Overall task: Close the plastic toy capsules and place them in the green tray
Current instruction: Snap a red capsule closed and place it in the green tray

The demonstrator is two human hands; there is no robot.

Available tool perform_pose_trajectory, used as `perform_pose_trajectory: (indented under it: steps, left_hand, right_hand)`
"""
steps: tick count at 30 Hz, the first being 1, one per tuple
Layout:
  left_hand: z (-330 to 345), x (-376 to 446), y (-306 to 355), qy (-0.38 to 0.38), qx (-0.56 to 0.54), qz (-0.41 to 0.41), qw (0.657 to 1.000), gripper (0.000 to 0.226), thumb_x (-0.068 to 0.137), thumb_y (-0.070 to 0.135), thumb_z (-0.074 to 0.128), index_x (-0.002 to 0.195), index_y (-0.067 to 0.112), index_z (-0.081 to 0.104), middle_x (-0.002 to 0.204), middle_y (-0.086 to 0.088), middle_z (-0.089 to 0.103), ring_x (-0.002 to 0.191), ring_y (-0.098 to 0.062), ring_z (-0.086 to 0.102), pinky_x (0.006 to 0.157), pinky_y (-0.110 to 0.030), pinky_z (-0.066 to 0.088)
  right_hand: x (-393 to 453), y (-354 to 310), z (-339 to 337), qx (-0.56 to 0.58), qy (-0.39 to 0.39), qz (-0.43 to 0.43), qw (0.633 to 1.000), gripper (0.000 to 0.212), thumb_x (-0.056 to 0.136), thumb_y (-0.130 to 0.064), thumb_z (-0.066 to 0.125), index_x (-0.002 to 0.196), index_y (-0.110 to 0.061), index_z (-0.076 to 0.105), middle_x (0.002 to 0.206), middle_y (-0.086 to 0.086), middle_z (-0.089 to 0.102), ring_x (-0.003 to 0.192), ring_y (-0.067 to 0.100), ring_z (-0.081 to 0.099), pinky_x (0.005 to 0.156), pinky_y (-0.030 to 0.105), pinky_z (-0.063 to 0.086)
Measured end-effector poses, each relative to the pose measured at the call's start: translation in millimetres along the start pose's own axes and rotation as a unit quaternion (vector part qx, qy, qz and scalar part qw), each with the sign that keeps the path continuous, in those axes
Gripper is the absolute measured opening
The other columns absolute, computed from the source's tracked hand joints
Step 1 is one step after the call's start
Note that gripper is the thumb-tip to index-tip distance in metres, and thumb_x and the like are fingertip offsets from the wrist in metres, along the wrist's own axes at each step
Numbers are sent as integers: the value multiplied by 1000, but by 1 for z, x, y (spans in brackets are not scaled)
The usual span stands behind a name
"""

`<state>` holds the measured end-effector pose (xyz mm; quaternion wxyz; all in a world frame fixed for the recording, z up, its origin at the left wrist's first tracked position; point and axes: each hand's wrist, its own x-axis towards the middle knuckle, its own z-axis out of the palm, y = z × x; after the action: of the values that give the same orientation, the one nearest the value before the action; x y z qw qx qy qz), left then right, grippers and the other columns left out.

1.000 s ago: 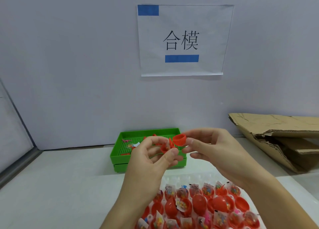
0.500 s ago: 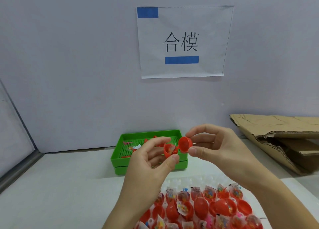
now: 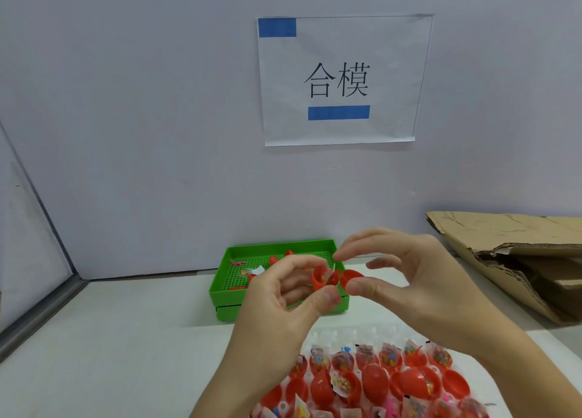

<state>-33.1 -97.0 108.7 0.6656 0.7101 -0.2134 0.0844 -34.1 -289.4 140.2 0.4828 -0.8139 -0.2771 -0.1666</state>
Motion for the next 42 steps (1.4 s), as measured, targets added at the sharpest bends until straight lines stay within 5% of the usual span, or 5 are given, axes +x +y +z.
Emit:
perform_pose_trajectory:
  steps: [8,14,26,33,42]
  left_hand:
    - [5,-3,5,-43,54,10,998,26,83,8,77,104,21,69,95,4,76,92,-12,73,84,-21,56]
    - [9,-4,6,-45,31,15,998,27,81,10,79,103,21,69,94,1,77,90,-18,74,84,-28,58]
    - [9,-5,10,7,15,45,999,18,75,30,75,93,31,72,89,3,77,85,-18,75,79,-28,60]
    - [10,-5,8,26,48,69,996,16,83,15,76,91,29,74,88,7,77,87,-12,74,79,-22,58]
    - [18,-6,6,85,161,115,977,12,84,20,75,87,32,75,80,18,74,78,0,72,69,-16,57]
  right_hand:
    - [1,-9,2,-79,-3,-25,997,21,81,-15,79,83,-36,80,84,-20,72,85,8,68,79,26,51]
    - [3,-8,3,-83,24,-43,995,31,80,1,76,72,-29,79,79,-17,70,78,7,68,69,16,51]
    - [1,-13,3,-28,69,-14,997,44,78,-3,81,98,-41,74,81,-18,75,75,9,71,72,24,59]
    - [2,-17,3,-67,75,36,994,16,75,-20,84,81,-34,78,72,-17,73,68,6,70,68,29,60]
    - [2,-19,16,-95,92,25,991,15,80,-29,79,77,-43,74,72,-27,71,69,-4,66,56,10,47]
